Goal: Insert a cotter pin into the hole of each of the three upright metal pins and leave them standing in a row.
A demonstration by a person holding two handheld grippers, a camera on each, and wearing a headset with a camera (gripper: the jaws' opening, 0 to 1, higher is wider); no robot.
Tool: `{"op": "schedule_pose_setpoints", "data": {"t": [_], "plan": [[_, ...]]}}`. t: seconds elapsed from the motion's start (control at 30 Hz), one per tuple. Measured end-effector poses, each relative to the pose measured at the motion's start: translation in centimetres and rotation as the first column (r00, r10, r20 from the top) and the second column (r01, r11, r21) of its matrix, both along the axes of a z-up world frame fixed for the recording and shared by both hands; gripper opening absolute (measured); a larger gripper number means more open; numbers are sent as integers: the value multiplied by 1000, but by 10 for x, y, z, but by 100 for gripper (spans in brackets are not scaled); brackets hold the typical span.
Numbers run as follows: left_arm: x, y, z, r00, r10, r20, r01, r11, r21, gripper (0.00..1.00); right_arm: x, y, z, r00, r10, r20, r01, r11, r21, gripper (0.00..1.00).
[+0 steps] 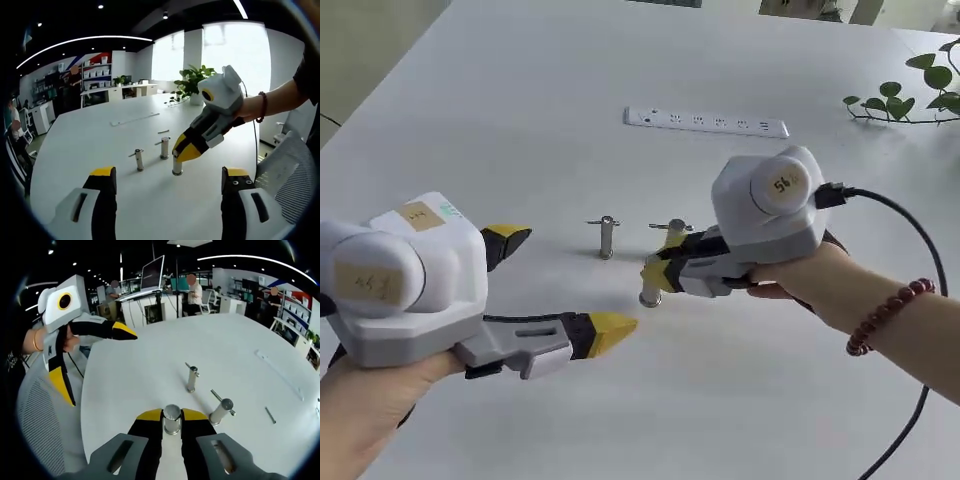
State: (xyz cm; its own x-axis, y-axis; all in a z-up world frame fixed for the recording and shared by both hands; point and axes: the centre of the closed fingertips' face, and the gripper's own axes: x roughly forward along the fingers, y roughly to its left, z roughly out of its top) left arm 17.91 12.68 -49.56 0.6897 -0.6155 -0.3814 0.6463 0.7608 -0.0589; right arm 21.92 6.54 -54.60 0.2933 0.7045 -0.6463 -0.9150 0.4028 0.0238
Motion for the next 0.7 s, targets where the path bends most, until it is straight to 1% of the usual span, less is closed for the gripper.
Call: {"op": "schedule_pose_setpoints", "data": {"t": [0.13,0.27,0.3,0.4,0.43,0.5,0.63,0.7], "plan": [[-1,-3,-1,1000,-6,-3,6,1000,-1,85,-1,-4,-2,1000,-5,1,5,1000,6,8],[-1,-6,-1,1000,-13,-2,13,1000,-3,84,-2,-7,-4,1000,4,10,-4,1000,5,8],[-1,-6,-1,1000,-16,-2,16,1000,-3,84,0,-9,-6,1000,4,6,-4,1000,6,8],[-1,-7,-3,1000,-17,-5,17,1000,-2,84,-1,-11,-10,1000,7,6,-7,1000,1,8],[-1,-7,-3,1000,-18,-8,18,1000,-2,84,1,-14,-14,1000,2,0,-2,1000,0,8],[-1,-8,-4,1000,-19,-10,19,1000,-1,84,1,-15,-14,1000,-5,2,5,1000,10,8],[-1,-8,-5,1000,-20,-16,20,1000,2,84,1,-15,-14,1000,2,1,-2,1000,16,8],[-1,-8,-6,1000,-20,-19,20,1000,1,84,0,-15,-15,1000,23,10,-23,1000,14,8]]}}
